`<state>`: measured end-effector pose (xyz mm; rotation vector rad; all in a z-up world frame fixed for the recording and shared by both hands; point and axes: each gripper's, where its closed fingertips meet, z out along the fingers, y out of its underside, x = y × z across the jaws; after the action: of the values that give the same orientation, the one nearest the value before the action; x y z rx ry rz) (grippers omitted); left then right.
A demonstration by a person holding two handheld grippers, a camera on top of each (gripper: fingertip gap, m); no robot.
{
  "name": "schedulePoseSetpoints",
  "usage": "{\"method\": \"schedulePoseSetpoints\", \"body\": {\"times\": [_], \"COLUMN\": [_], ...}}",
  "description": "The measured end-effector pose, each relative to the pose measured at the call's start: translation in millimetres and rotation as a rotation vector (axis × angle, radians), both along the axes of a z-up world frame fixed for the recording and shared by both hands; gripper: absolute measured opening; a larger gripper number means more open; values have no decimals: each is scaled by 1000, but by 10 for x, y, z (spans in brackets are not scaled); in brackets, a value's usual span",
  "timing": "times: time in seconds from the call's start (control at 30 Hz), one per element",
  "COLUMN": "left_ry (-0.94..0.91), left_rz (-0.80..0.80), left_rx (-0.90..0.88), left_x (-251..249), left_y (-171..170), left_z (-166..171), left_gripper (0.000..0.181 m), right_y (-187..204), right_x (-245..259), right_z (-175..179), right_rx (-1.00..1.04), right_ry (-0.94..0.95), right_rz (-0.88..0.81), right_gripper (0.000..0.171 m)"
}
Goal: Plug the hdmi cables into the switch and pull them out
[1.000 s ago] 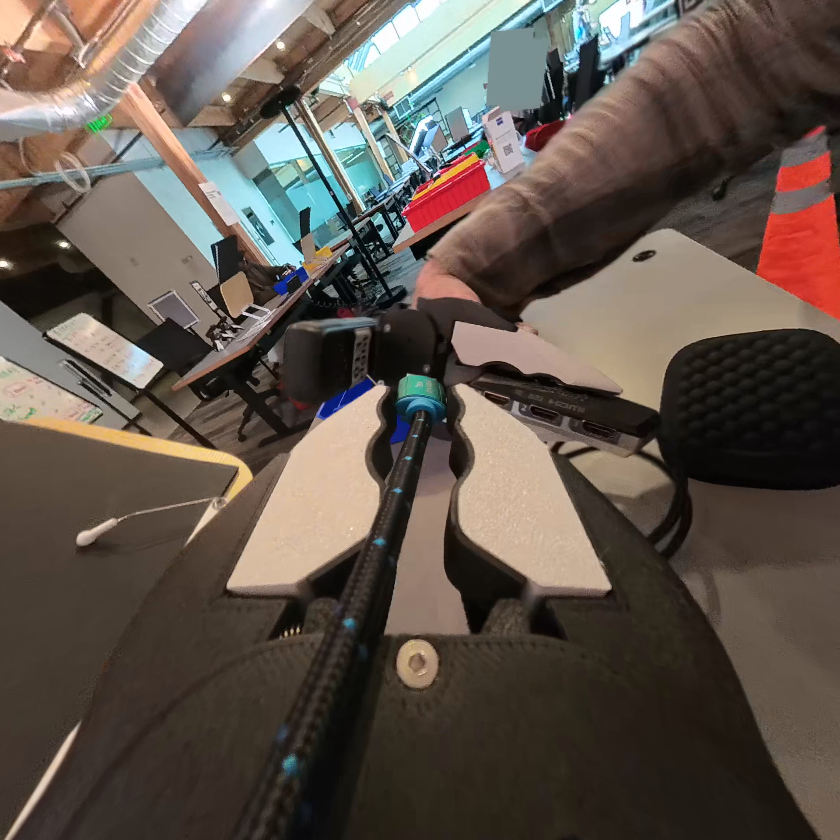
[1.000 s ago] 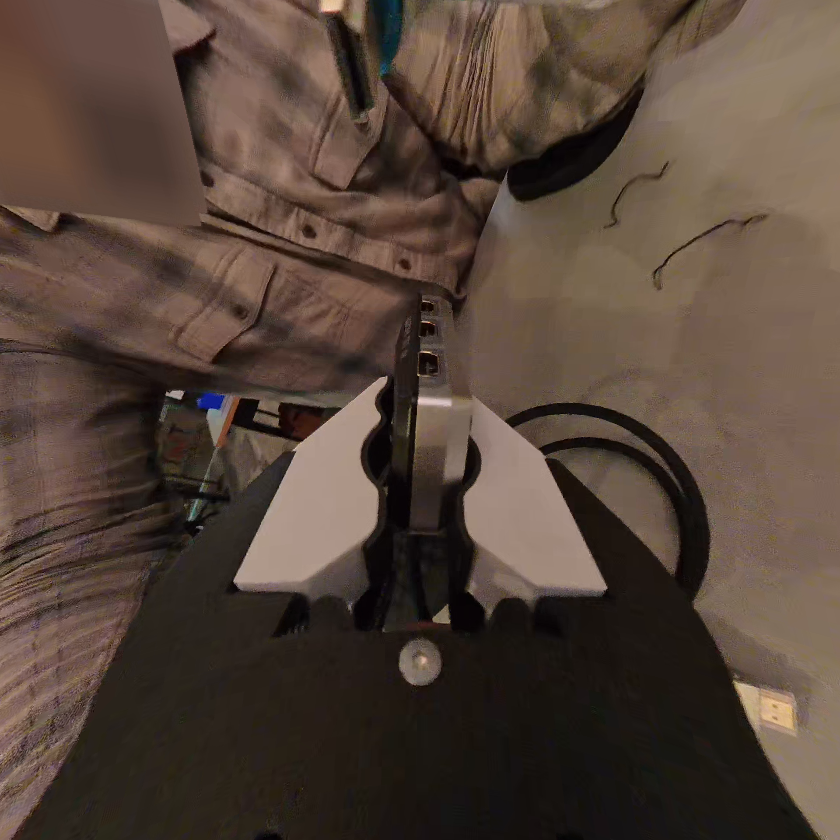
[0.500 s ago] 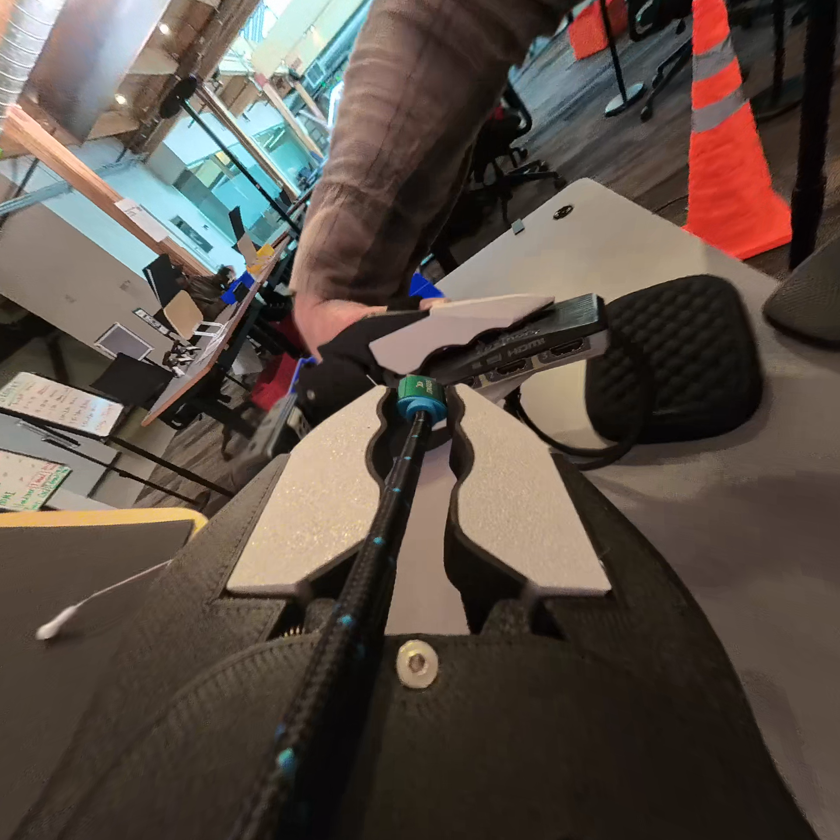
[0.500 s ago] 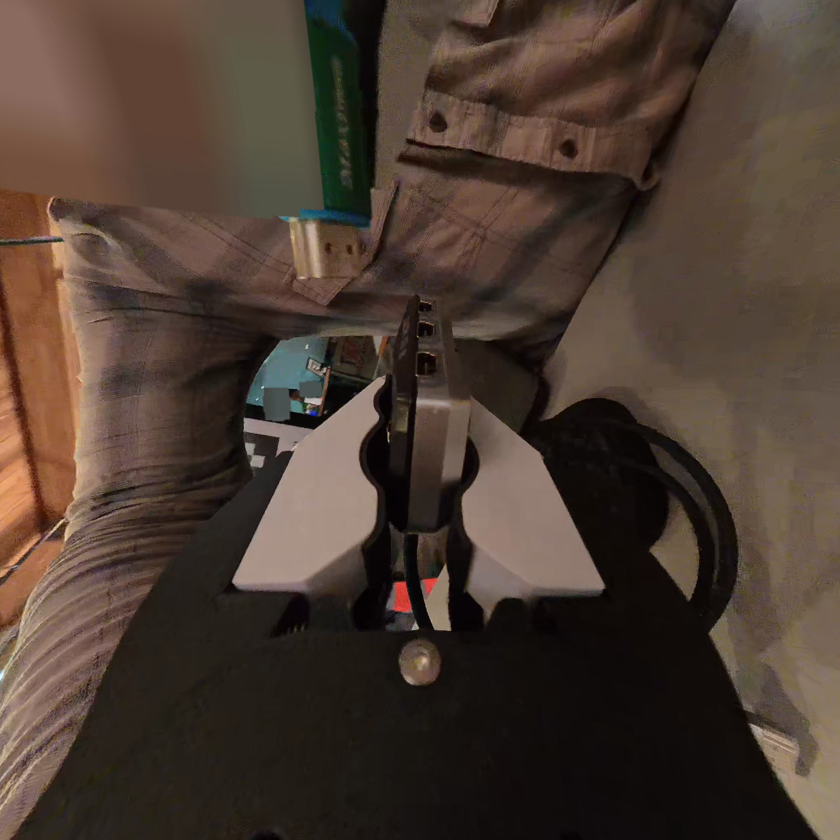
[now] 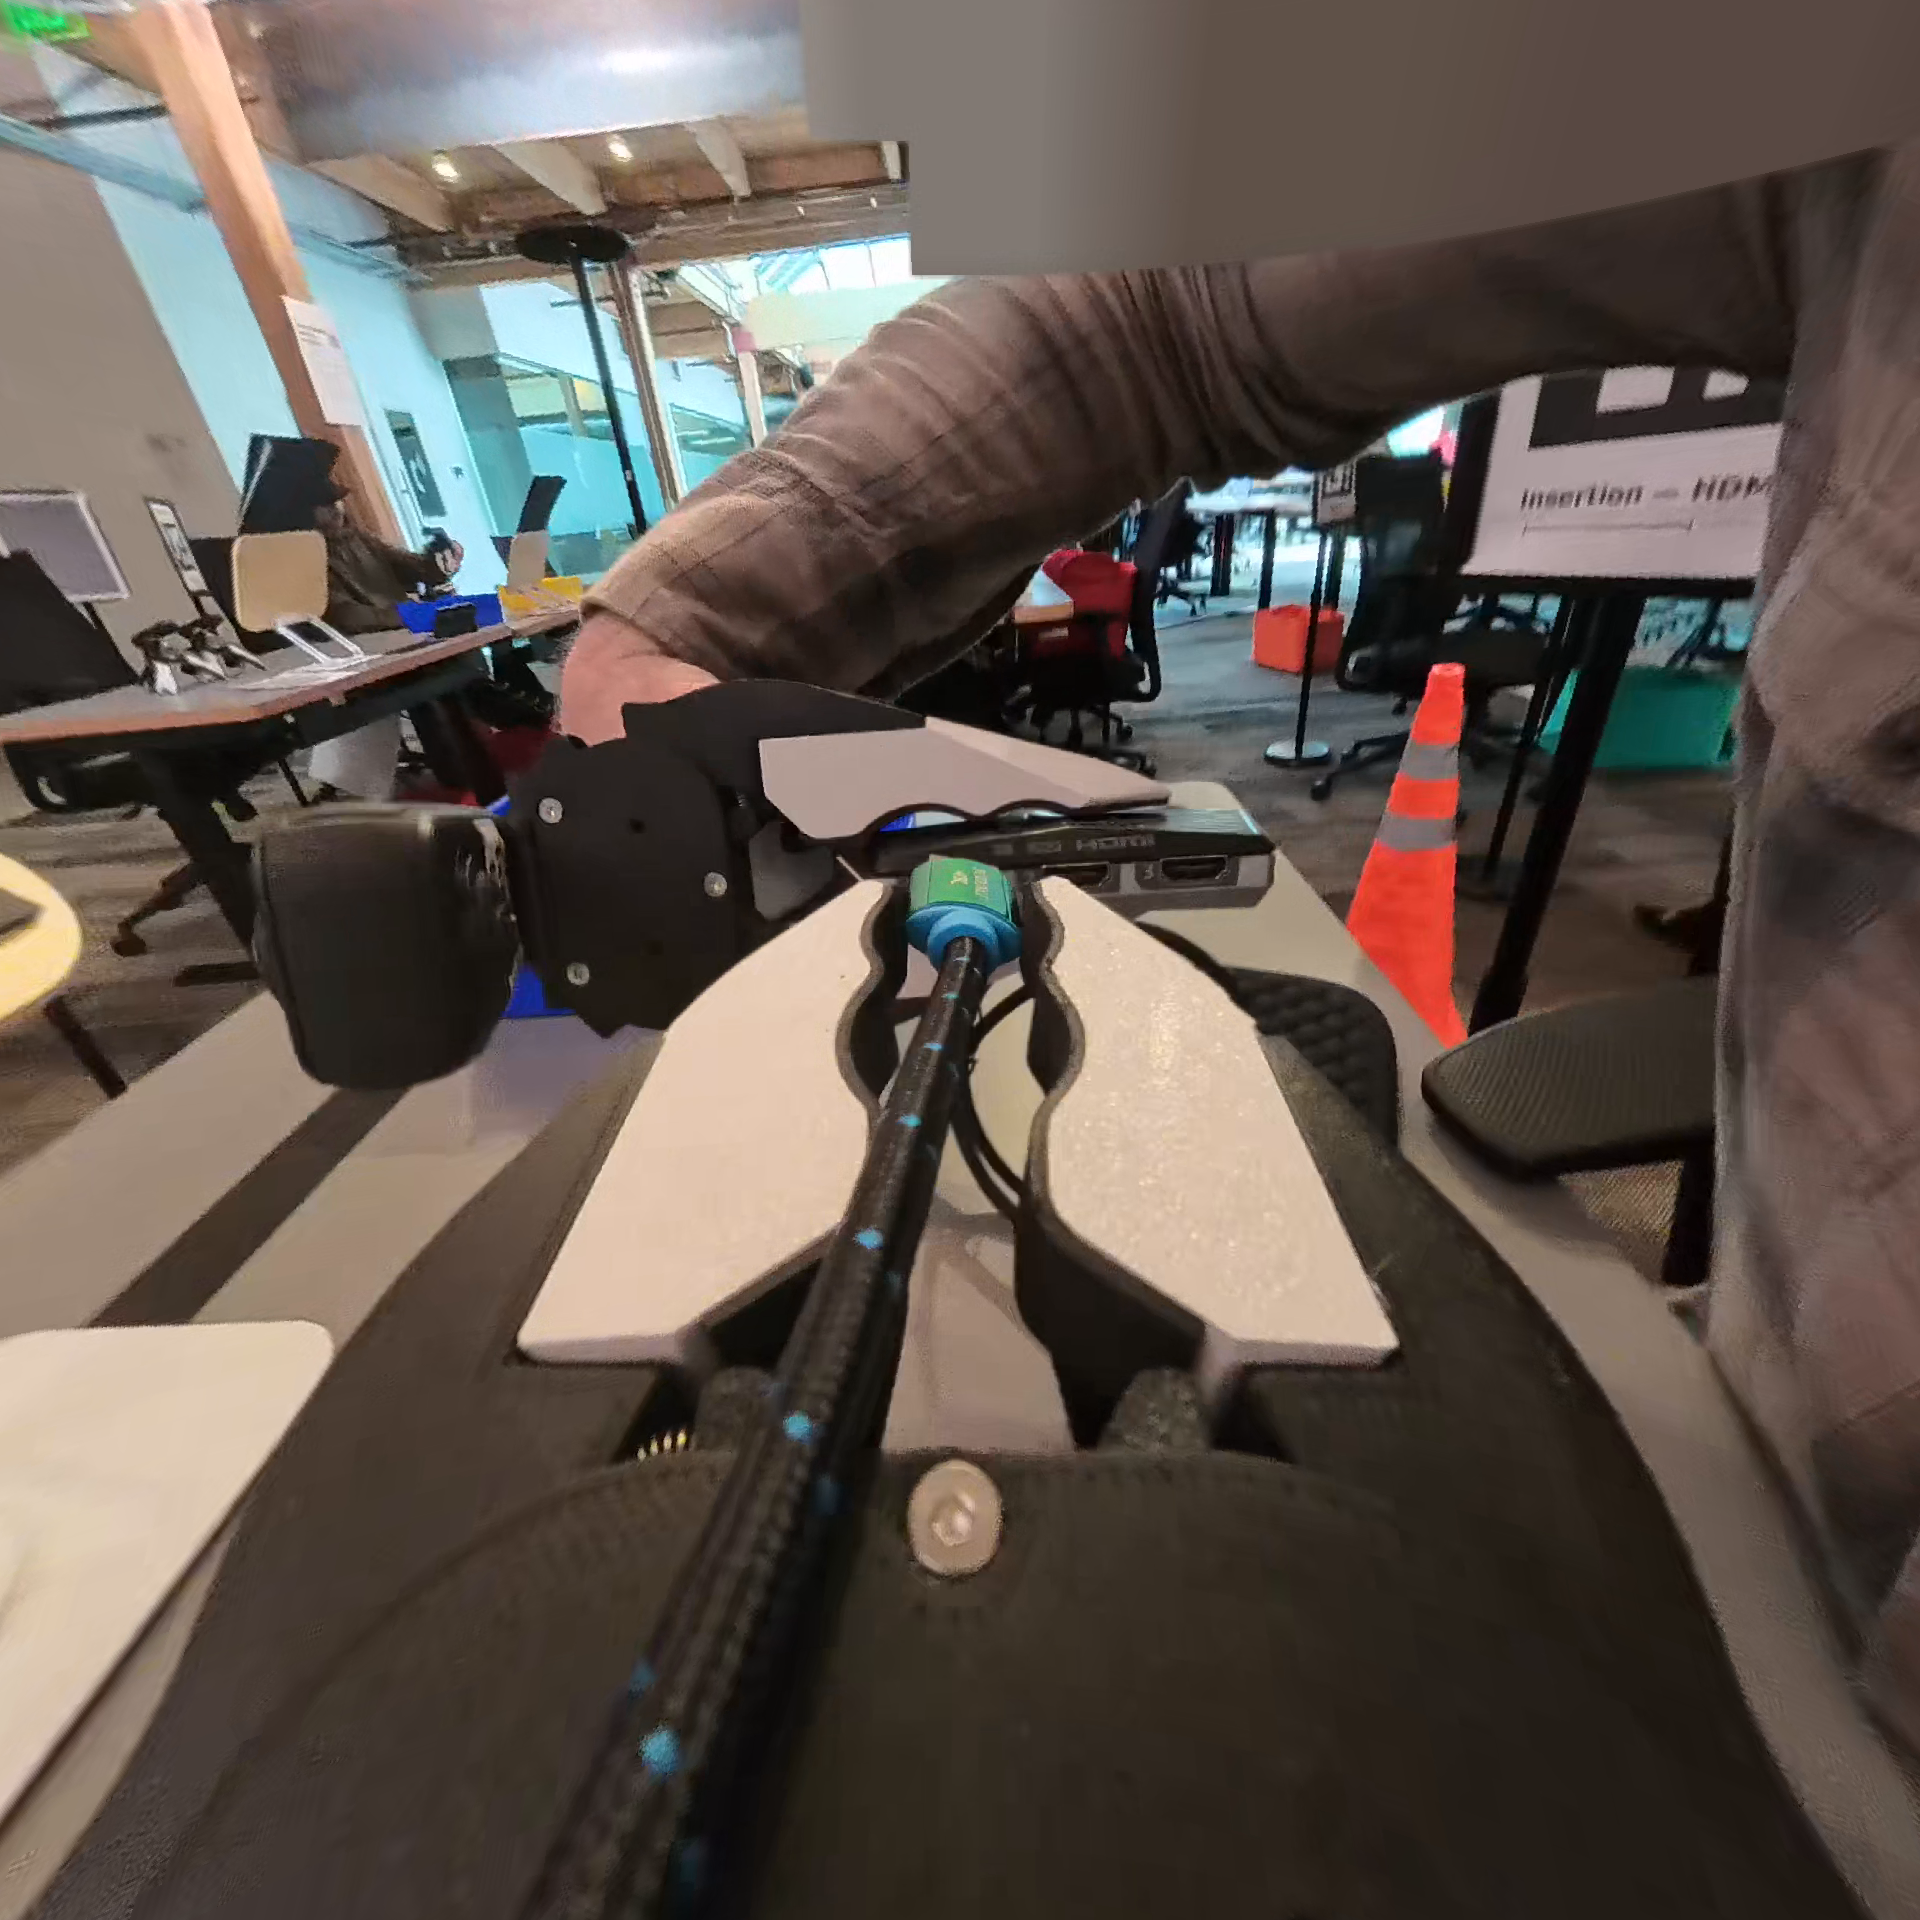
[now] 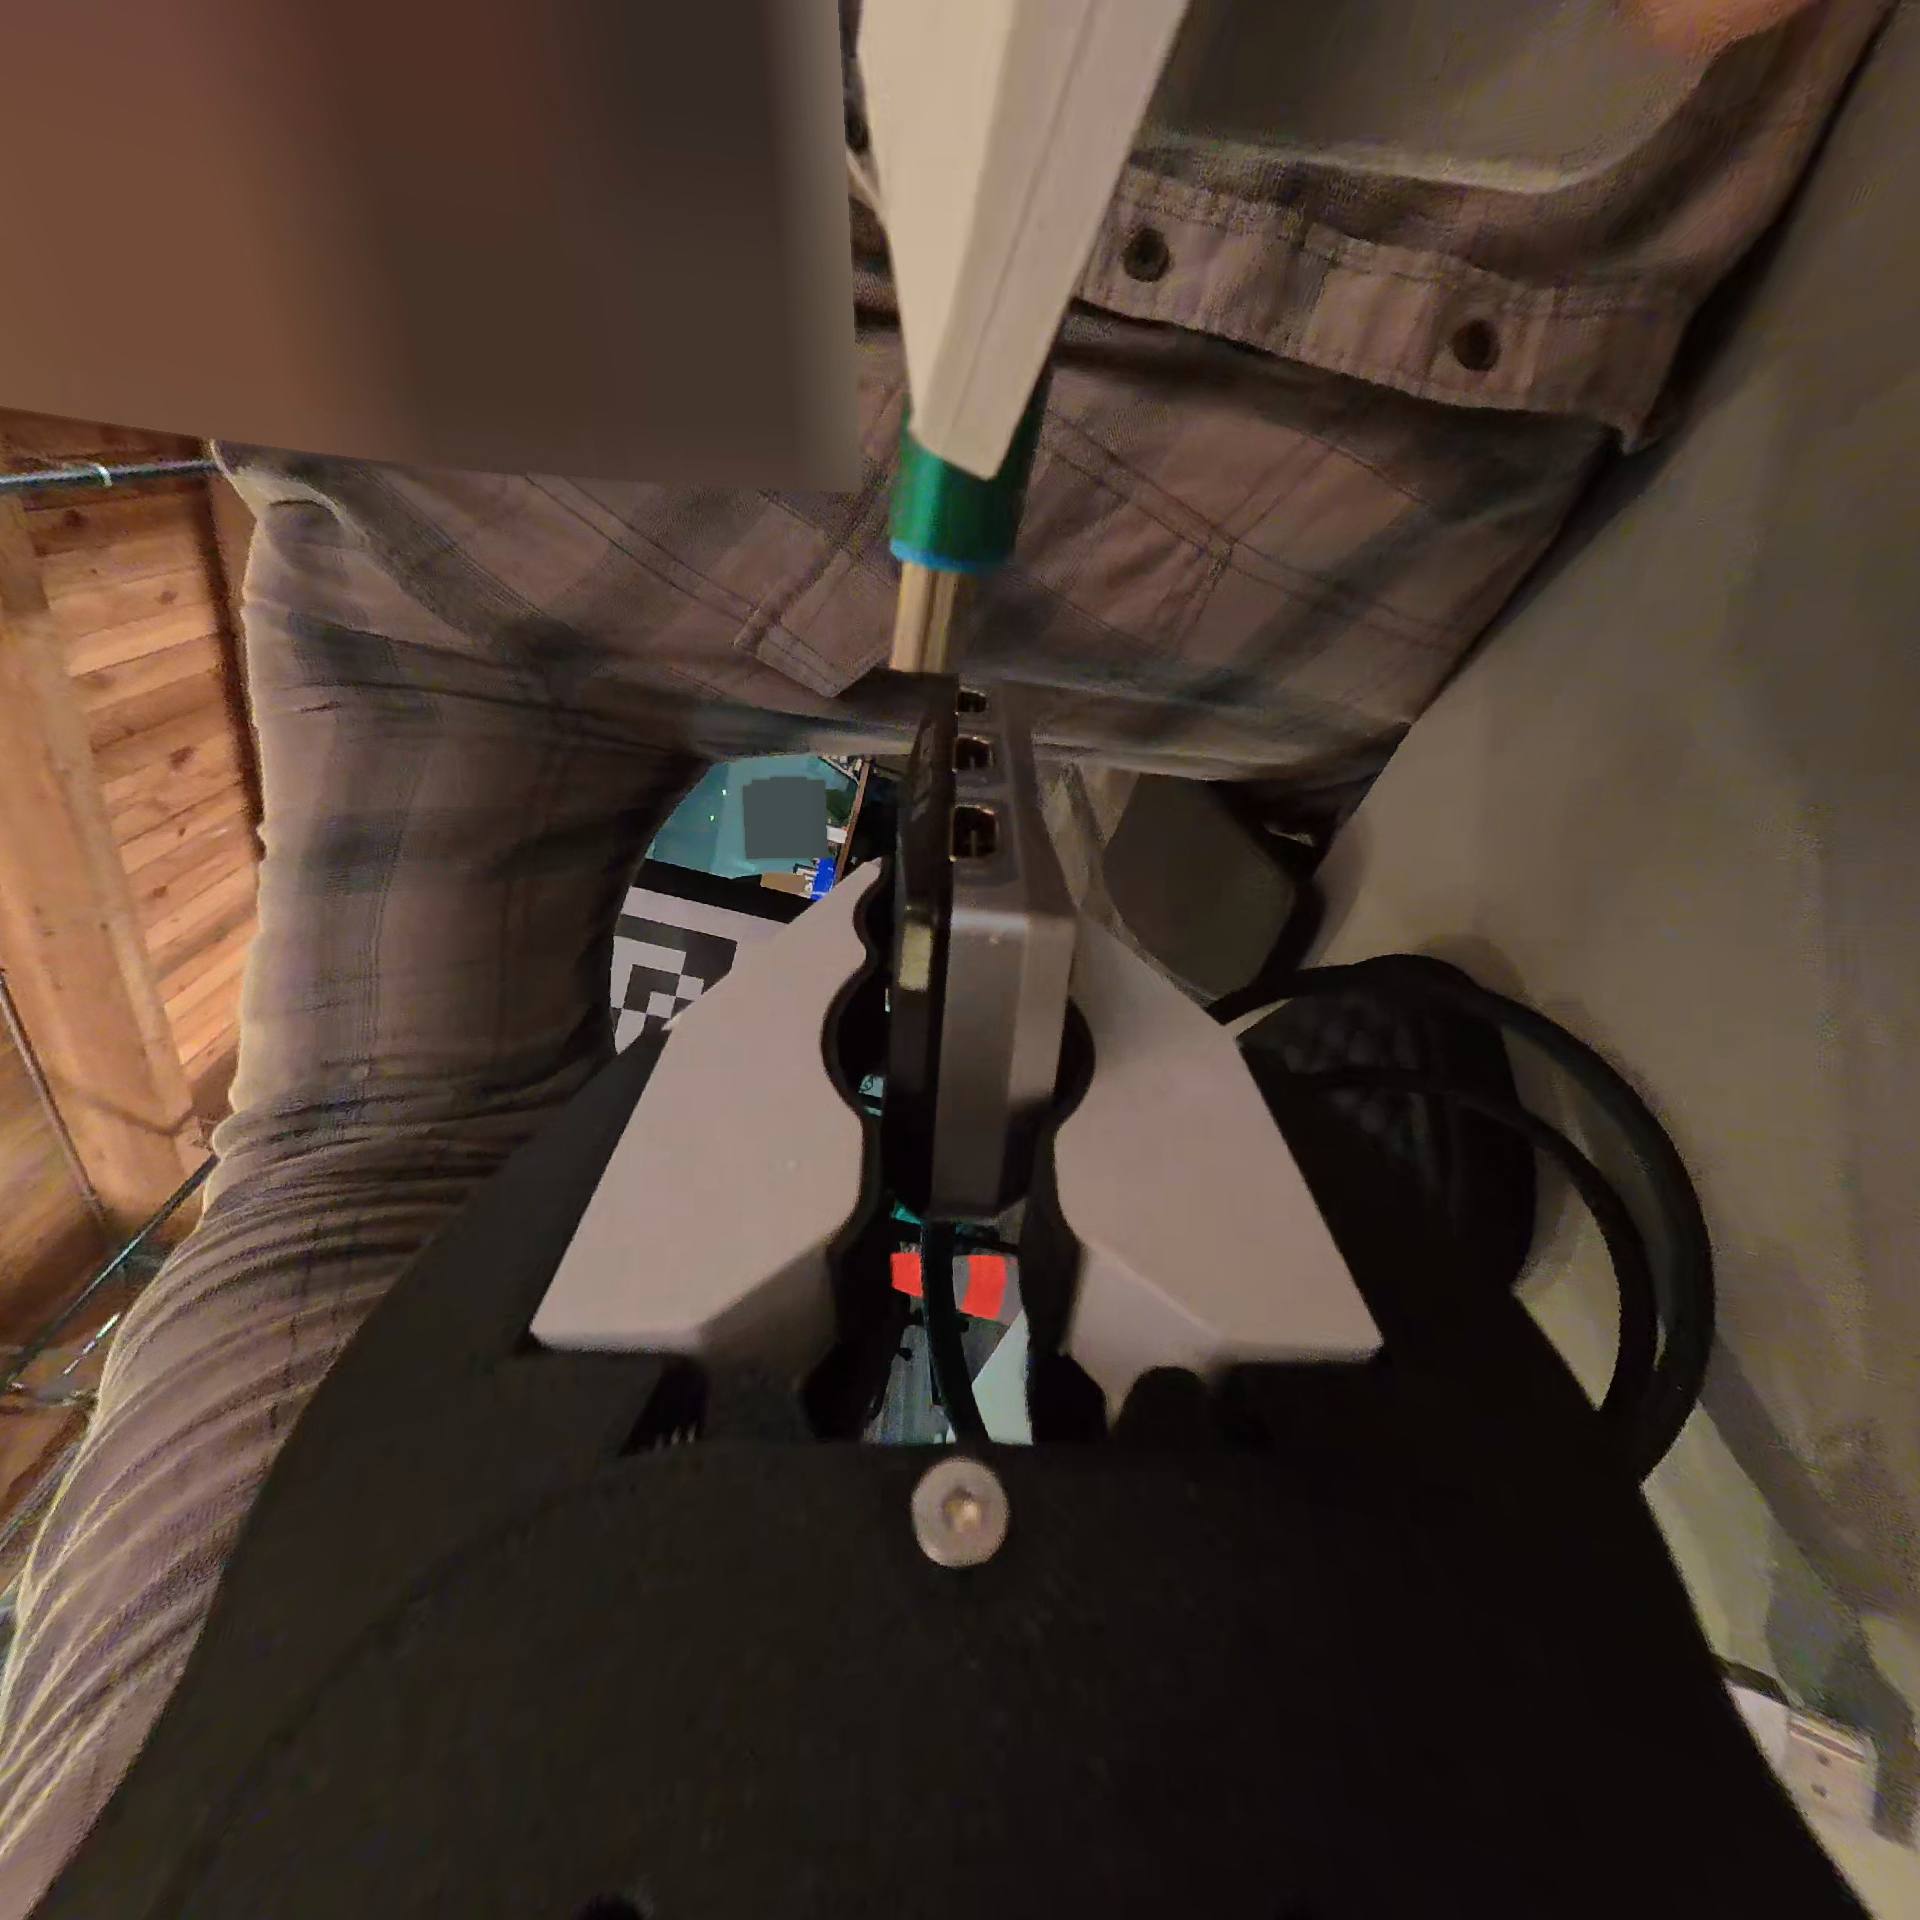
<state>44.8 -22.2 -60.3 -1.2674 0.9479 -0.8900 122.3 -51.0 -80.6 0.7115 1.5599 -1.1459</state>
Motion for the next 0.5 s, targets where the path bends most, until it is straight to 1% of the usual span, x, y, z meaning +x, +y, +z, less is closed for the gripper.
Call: {"method": "schedulePoseSetpoints", "body": {"times": [0.17, 0.33, 0.5], "left_ry": [-105, -104, -133], "left_rz": [76, 79, 83], "left_rx": [-90, -142, -180], "left_x": [-55, 23, 43], "left_y": [18, -32, -18], "left_z": [-86, -280, -387], "left_gripper": [21, 21, 21], "right_y": [-20, -80, -102], "right_x": [-43, -48, -39], "right_z": [-19, -148, -226], "right_rx": [-28, -41, -44], "right_ry": [-8, -47, -59], "right_rz": [14, 43, 53], "right_gripper": [19, 19, 19]}}
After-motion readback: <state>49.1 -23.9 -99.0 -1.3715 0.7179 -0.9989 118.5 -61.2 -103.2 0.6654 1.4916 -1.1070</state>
